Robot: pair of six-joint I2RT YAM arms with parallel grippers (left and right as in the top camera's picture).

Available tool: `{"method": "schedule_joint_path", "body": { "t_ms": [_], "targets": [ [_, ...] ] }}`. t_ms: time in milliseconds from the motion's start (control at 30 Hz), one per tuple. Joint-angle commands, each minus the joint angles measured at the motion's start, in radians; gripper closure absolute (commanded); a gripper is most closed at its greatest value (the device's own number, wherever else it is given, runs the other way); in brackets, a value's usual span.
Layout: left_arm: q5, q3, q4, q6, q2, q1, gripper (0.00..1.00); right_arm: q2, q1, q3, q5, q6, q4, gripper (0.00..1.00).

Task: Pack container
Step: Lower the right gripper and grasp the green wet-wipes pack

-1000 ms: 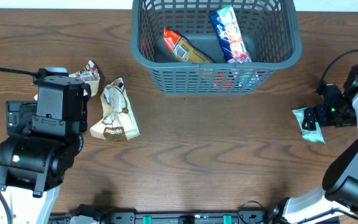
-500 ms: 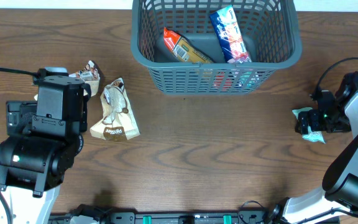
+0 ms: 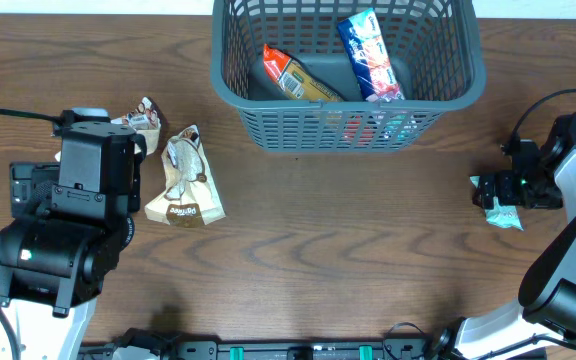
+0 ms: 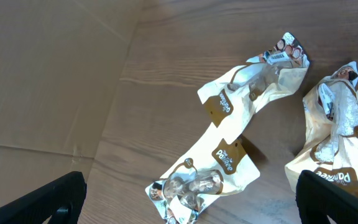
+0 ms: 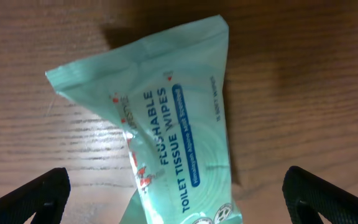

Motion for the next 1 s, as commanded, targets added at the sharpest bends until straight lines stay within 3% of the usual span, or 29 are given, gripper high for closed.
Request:
{"method": "schedule_joint_path", "body": {
  "t_ms": [0, 633, 733, 867, 933, 967],
  "targets": [
    [-0.016, 0.015, -0.002, -0.005, 0.000, 0.006, 0.01, 0.003, -0.008, -0.023, -0.010, 0.021, 0.014, 0.01],
    [-0.016, 0.015, -0.003, -0.005, 0.000, 0.006, 0.01, 0.003, -0.021, -0.122, -0.003, 0.022, 0.105, 0.03],
    [-0.016, 0.015, -0.003, -0.005, 0.000, 0.006, 0.01, 0.003, -0.021, -0.122, -0.003, 0.022, 0.118, 0.27],
    [-0.016, 0.015, -0.003, -0.005, 0.000, 0.006, 0.01, 0.003, -0.021, -0.122, -0.003, 0.022, 0.129, 0.50],
    [-0.016, 0.015, -0.003, -0.005, 0.000, 0.006, 0.01, 0.003, -0.021, -0.122, -0.003, 0.023, 0.132, 0.70],
    [-0.016, 0.015, -0.003, -0.004, 0.000, 0.006, 0.01, 0.003, -0.021, -0.122, -0.003, 0.023, 0.133, 0.87]
  ]
}}
